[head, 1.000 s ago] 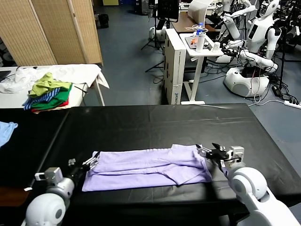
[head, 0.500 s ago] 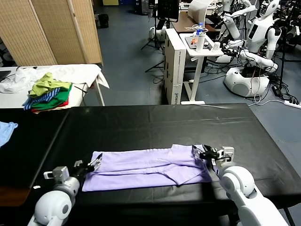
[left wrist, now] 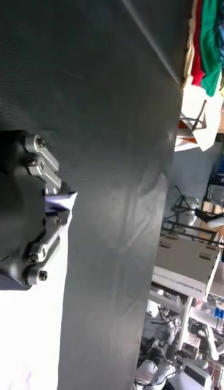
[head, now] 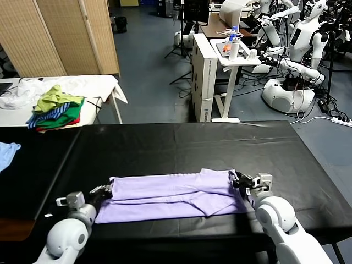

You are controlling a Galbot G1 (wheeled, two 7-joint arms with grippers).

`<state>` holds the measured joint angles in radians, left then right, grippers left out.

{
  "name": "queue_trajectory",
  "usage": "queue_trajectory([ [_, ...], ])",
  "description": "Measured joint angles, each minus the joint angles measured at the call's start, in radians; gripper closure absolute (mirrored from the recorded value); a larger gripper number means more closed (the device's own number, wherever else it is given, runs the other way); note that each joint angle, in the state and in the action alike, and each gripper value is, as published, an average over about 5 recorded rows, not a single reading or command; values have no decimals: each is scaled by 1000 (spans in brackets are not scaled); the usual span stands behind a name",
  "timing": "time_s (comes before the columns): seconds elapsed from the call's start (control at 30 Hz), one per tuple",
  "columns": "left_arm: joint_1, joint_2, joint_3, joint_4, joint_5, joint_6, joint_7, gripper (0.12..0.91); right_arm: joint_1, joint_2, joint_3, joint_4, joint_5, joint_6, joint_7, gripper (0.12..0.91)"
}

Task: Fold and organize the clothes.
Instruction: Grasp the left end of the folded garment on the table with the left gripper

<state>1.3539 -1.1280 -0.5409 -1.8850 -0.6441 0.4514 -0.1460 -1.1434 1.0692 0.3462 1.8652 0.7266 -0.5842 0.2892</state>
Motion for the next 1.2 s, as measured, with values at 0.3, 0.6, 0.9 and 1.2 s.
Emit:
queue_trajectory([
  [0.3, 34, -12, -24, -46, 57, -3, 11, 711, -27, -30, 36, 50, 7, -28, -82, 474],
  [0.6, 127, -40, -113, -144, 74, -15, 27, 211, -119, -100, 156, 166, 68, -28, -108, 123],
  [0.9, 228, -162, -172, -196, 120, -33, 61, 124, -211, -125, 251, 242, 75, -22, -124, 118],
  [1.2, 259, -244, -167, -211, 125, -36, 77, 123, -229, -129, 266, 260, 77, -22, -125, 118],
])
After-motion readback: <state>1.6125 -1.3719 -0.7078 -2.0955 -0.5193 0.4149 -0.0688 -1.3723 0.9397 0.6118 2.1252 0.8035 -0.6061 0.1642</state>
